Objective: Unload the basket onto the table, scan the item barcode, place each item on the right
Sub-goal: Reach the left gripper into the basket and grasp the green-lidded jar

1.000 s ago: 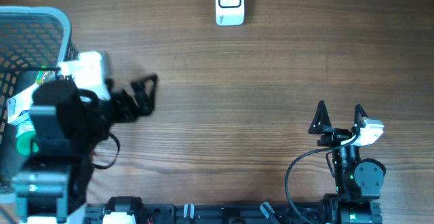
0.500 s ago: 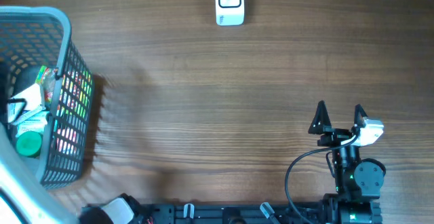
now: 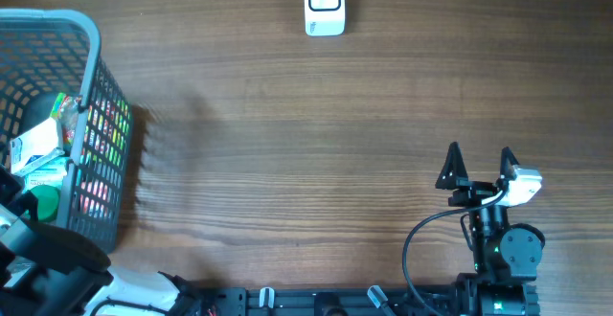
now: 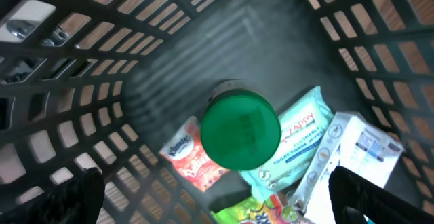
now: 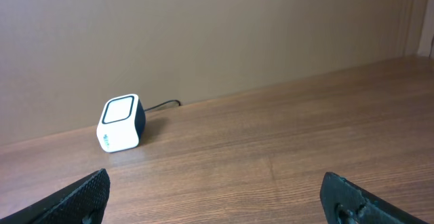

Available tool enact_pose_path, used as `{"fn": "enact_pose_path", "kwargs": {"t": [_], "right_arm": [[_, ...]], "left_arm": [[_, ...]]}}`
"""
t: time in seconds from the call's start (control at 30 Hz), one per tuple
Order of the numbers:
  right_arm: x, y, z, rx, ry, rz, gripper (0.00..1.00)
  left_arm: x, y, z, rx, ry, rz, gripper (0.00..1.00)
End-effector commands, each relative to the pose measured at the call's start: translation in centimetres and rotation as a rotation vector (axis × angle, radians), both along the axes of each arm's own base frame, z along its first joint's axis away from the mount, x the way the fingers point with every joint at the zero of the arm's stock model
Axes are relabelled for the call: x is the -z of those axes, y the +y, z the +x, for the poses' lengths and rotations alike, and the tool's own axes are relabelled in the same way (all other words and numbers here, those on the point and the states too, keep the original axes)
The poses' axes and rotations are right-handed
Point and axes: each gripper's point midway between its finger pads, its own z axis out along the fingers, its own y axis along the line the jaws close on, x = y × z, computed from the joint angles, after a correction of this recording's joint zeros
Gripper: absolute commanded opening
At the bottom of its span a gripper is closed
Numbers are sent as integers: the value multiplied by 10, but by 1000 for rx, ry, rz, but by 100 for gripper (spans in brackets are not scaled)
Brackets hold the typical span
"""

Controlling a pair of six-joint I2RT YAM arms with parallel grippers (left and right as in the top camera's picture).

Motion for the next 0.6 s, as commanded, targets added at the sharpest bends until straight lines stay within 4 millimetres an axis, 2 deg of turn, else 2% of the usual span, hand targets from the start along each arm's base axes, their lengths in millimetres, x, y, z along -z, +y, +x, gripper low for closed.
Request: {"fn": "enact_pose_path", "kwargs": {"t": [0.0, 0.13, 0.4, 0.57], "right_arm": [[-2, -4, 0, 22, -10, 14, 100], [-2, -4, 0, 22, -10, 14, 100], [-2, -4, 0, 22, -10, 14, 100], [-2, -4, 0, 22, -10, 14, 100]], "left_arm": [[23, 4, -1, -67, 17, 9, 100], [51, 9, 4, -61, 1, 26, 100], [96, -6, 21, 15, 4, 28, 100], [113, -4, 9, 20, 57, 66, 100]]}}
